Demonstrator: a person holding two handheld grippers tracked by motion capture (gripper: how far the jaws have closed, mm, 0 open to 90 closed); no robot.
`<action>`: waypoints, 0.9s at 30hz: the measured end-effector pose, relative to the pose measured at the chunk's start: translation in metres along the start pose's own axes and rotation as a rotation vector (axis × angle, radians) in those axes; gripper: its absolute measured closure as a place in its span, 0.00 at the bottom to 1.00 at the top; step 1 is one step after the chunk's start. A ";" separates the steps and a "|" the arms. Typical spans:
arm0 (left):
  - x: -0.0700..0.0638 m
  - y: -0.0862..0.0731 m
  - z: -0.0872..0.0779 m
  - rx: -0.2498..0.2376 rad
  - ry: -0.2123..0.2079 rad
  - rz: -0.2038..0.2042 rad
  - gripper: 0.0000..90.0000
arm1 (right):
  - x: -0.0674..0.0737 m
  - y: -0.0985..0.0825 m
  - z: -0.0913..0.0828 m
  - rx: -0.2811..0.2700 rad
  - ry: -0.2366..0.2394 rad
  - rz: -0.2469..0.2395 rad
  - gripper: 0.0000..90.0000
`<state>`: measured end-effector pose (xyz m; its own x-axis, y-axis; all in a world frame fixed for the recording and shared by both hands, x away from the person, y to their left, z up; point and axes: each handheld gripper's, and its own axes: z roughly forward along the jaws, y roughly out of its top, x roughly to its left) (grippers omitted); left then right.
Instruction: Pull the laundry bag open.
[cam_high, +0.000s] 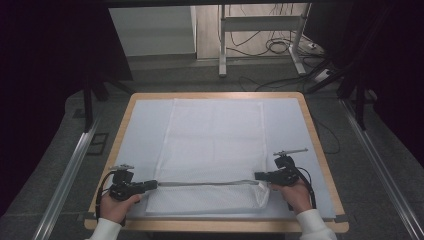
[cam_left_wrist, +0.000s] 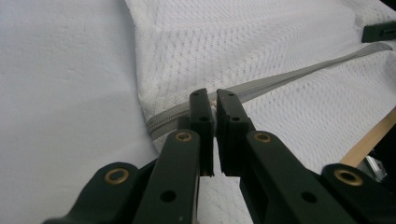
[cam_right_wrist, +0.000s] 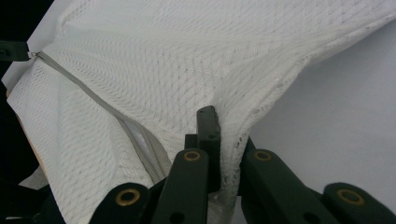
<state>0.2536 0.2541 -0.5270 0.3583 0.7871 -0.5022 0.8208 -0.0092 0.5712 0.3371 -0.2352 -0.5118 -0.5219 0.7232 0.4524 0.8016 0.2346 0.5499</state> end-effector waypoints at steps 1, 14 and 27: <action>0.001 0.000 -0.001 0.002 0.006 0.000 0.96 | 0.000 0.000 0.000 0.001 -0.002 0.000 0.98; 0.005 -0.003 -0.004 0.004 0.040 -0.003 0.96 | -0.001 0.000 0.000 0.003 -0.002 -0.002 0.98; 0.016 -0.007 -0.010 0.023 0.091 -0.012 0.96 | -0.002 -0.001 0.002 0.012 -0.012 -0.004 0.98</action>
<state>0.2491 0.2722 -0.5326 0.3073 0.8400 -0.4472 0.8350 -0.0126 0.5502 0.3382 -0.2350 -0.5145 -0.5216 0.7300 0.4416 0.8031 0.2454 0.5429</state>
